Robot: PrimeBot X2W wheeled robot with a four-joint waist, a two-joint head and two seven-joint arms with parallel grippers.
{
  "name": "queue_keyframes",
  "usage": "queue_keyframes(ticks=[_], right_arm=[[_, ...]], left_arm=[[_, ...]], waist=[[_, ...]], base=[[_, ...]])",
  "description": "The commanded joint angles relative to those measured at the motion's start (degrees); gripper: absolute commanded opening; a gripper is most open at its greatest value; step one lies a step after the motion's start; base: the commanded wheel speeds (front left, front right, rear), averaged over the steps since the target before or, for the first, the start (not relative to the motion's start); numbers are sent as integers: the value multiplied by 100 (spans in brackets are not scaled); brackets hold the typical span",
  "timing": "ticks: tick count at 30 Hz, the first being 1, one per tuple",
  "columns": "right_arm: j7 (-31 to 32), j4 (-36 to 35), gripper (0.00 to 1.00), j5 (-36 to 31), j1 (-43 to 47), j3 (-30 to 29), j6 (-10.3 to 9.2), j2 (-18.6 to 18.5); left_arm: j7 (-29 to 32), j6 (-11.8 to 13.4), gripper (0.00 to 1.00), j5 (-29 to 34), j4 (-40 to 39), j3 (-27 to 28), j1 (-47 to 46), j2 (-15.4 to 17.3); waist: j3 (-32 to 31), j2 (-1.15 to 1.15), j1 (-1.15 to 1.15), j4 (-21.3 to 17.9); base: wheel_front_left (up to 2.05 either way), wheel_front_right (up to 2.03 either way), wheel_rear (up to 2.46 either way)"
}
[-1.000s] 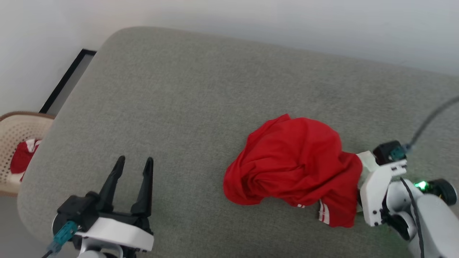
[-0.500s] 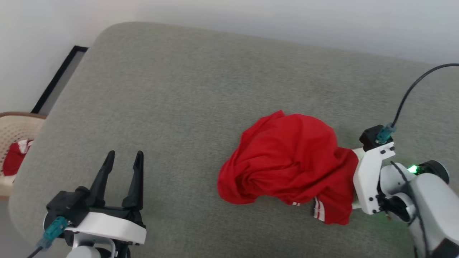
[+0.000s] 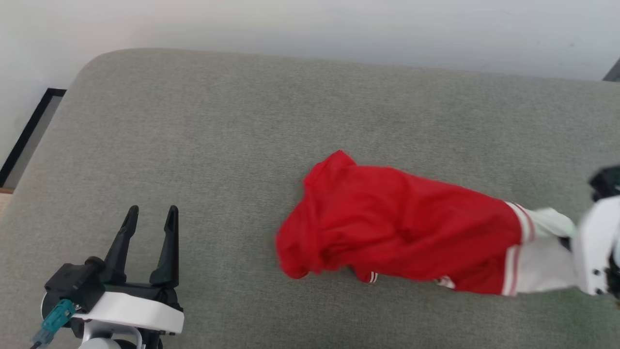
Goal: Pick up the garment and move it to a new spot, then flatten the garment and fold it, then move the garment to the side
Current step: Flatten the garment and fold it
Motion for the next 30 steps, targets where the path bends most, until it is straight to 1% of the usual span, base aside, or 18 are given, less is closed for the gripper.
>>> queue_keyframes(ticks=[1, 3, 5, 9, 10, 11, 12, 15, 18, 19, 24, 30], right_arm=[[111, -99, 0, -105, 216, -266, -1, 77], [200, -141, 0, -220, 409, -572, -1, 195], [158, -99, 0, -271, 553, -778, -1, 360], [-235, 197, 0, -305, 590, -832, -1, 615], [-373, 282, 37, -347, 553, -797, -1, 617], [-466, 422, 75, -323, 515, -797, -2, 700], [-542, 537, 100, -343, 498, -762, -1, 734], [-742, 776, 100, -341, 405, -690, -1, 811], [-906, 816, 100, -339, 328, -609, -1, 804], [-906, 816, 100, -339, 328, -609, -1, 804], [-1364, 564, 100, -326, 295, -582, 0, 816], [-2205, -37, 100, -535, 483, -740, -1, 1047]], left_arm=[[-30, -18, 100, 42, -9, -15, 44, 24], [-30, -18, 100, 26, 1, -52, -11, 26], [-30, -18, 100, 10, 24, -116, -68, 48], [-30, -18, 100, -58, 110, -310, -188, 126], [-30, -18, 100, -80, 136, -373, -213, 137], [-30, -18, 100, -97, 184, -444, -236, 171], [-30, -18, 100, -106, 229, -511, -273, 212], [38, -18, 100, -320, 365, -757, -388, 336], [301, -18, 100, -548, 365, -998, -535, 506], [301, -18, 100, -548, 365, -998, -535, 506], [1064, -18, 100, -905, 159, -1405, -778, 846], [2155, -18, 100, -1163, -296, -1699, -1125, 1160]], waist=[[20, 0, 0, -43], [45, 0, 0, -62], [73, 0, 0, -72], [127, 0, 0, -84], [137, 0, 0, -84], [137, 0, 0, -91], [132, 0, 0, -93], [83, 0, 0, -128], [25, 0, 0, -209], [25, 0, 0, -209], [-87, 0, 0, -405], [-161, 0, 0, -721]], base=[[0, 0, 0], [0, 0, 0], [0, 0, 0], [0, 0, 0], [0, 0, 0], [0, 0, 0], [0, 0, 0], [0, 0, 0], [0, 0, 0], [0, 0, 0], [0, 0, 0], [0, 0, 0]])
